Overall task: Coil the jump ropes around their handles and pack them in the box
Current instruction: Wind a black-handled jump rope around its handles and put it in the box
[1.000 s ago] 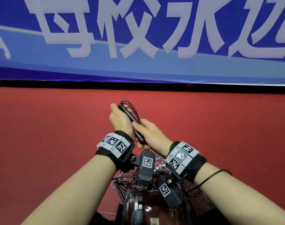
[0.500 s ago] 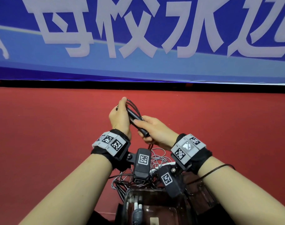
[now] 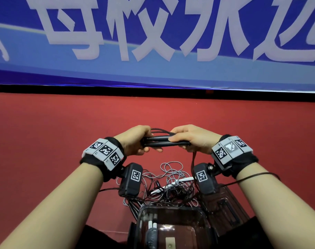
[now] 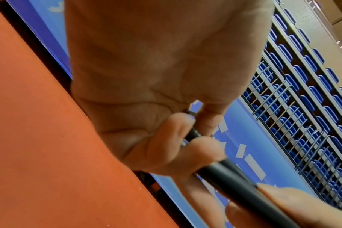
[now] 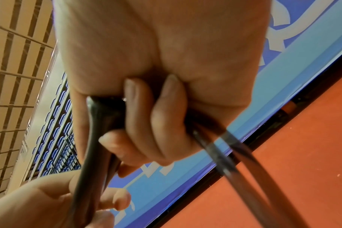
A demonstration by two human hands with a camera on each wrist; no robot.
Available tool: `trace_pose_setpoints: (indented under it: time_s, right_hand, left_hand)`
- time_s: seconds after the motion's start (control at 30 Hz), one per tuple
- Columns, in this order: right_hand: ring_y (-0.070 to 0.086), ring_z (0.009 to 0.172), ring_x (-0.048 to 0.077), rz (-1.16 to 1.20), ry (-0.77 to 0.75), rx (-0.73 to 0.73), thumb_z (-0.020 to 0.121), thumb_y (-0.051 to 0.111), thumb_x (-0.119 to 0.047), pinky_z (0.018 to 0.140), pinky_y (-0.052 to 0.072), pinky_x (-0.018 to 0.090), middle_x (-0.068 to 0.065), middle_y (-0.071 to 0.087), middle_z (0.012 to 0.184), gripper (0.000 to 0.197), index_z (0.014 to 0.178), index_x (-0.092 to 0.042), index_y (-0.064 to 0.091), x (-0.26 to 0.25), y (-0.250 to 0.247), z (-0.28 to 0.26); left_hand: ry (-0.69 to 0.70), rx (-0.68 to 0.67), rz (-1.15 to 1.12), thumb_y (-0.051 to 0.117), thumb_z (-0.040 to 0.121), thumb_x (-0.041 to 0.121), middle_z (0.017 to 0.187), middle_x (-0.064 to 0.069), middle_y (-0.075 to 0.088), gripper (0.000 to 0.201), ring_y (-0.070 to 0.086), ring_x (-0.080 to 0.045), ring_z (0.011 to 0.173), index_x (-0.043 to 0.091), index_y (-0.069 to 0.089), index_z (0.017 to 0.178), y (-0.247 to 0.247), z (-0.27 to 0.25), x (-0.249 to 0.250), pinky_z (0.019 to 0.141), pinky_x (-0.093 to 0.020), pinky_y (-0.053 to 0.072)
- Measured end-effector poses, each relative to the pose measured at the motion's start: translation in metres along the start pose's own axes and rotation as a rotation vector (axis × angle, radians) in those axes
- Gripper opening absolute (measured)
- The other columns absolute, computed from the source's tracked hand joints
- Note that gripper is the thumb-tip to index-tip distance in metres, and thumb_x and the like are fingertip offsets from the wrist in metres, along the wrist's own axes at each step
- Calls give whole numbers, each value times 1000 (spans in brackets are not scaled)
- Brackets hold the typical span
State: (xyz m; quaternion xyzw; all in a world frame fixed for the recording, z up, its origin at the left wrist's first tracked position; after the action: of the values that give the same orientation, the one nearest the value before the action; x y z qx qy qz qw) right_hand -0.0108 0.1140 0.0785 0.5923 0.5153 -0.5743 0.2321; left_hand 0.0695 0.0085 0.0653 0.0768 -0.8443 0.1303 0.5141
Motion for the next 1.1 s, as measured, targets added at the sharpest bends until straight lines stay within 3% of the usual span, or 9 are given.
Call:
trace_pose_setpoints:
  time_s: [0.17,0.23,0.37,0.5,0.7,0.8,0.9,1.0,1.1]
  right_hand:
    - [27,42,12,37,-8,-13,93,58,-18,42,16,23,-4,42,48,10,84,-14,61,1,-1,0]
    - [25,39,10,102,-11,-16,96,54,-26,41,14,22,-5,39,47,20,82,-14,57,0,-1,1]
    - [24,35,6,439,-22,5,92,32,-66,34,16,17,-3,41,48,59,88,-12,57,-6,-8,1]
    - [25,39,9,637,-8,97,97,24,-63,37,21,18,0,40,53,68,91,-7,62,2,-14,7]
    - [26,42,9,334,-15,314,102,35,-18,42,30,21,-5,33,51,33,85,-8,61,2,-1,13]
    - [36,46,14,10,-66,369,98,38,-22,48,38,26,-3,39,53,30,79,-15,60,-9,13,10]
    - [49,59,21,-351,-187,387,100,40,-30,57,37,33,1,53,65,31,88,-10,60,-23,27,3]
    - [52,63,27,-494,-293,385,99,41,-28,59,37,37,6,59,69,29,89,-9,60,-33,31,-1]
    - [46,54,19,-577,-381,399,98,44,-27,53,31,33,-1,52,59,29,85,-12,65,-49,28,-9]
  left_hand:
    - [45,-30,84,50,100,29,68,-9,69,22,34,-8,40,10,60,106,1,-2,3,36,-16,23]
    - [89,-57,45,52,100,26,67,-9,68,19,31,-6,38,9,60,104,1,-4,10,35,-15,22]
    - [182,-49,-55,49,101,15,63,-6,63,13,29,-3,39,8,57,92,-2,-10,28,34,-13,19]
    - [259,-35,-176,44,101,9,61,-1,58,21,26,-2,41,8,64,102,-2,-11,43,36,-11,17]
    - [337,215,-421,35,102,3,69,-8,51,26,33,-2,39,6,57,89,-18,2,43,34,-12,23]
    - [389,344,-403,33,103,2,68,-8,52,25,35,-3,40,6,52,87,-30,5,44,35,-14,28]
    - [383,437,-320,31,103,5,75,-10,53,11,39,-8,47,10,41,104,-36,7,40,40,-19,34]
    - [469,562,129,34,103,10,91,-11,52,13,45,-18,63,15,44,108,-40,-2,51,57,-30,36]
    - [653,618,610,37,102,10,98,-9,54,14,52,-29,84,5,44,113,-26,-20,67,72,-32,34]
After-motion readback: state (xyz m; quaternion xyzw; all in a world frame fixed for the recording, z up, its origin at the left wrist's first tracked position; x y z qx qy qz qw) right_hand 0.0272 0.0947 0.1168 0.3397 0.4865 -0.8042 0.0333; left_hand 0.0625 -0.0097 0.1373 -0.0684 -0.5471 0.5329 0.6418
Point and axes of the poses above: each hand's wrist, its own z-axis towards the middle knuckle, its own y-axis out of the palm, x = y × z, the point moved 10 cm from there along z, towards the middle knuckle
